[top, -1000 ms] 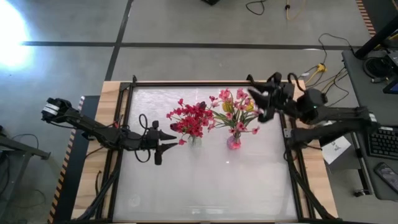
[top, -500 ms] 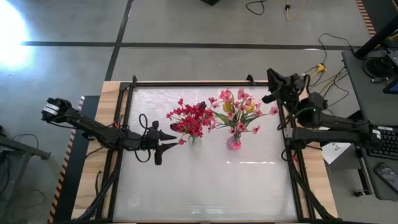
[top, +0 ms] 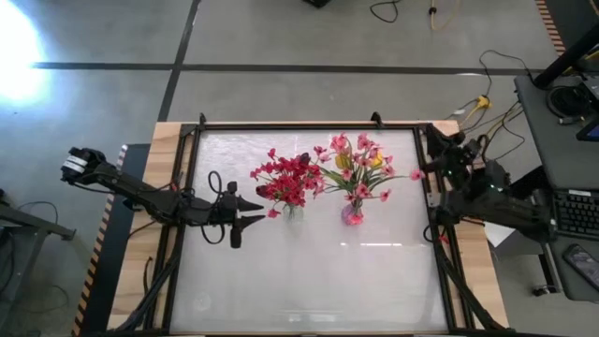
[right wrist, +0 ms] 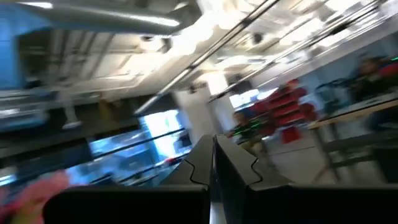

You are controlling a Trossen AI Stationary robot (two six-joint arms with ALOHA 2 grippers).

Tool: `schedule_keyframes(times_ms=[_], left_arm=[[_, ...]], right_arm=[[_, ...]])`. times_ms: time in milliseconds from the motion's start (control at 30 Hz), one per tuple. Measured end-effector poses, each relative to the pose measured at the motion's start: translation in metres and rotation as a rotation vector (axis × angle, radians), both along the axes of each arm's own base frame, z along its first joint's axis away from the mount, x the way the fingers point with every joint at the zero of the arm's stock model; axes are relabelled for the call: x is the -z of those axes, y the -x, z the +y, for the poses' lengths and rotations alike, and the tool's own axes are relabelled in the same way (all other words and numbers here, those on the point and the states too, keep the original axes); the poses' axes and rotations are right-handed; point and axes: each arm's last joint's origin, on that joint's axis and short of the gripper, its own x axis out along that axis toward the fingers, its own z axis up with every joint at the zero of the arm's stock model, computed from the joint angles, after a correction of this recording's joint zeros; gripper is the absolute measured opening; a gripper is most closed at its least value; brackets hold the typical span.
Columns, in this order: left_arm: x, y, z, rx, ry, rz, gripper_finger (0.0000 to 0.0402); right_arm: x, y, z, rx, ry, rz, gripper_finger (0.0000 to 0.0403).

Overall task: Sort flowers into vase by color
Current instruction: Return to Home Position

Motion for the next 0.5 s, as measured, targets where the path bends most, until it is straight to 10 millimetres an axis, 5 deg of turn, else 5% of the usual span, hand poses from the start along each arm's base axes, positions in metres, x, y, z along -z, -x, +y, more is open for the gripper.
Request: schedule_keyframes(times_ms=[333, 500], left_arm=[[-0.014, 0.017, 0.006, 0.005, -0.012, -0.035, 0.0116], [-0.017, 0.025, 0.009, 0.004, -0.003, -0.051, 0.0116]], right_arm=[[0.045, -0.014, 0.011, -0.485, 0.029, 0.271, 0.0009], [0.067, -0.021, 0.015, -0.581, 0.012, 0.324, 0.0009]])
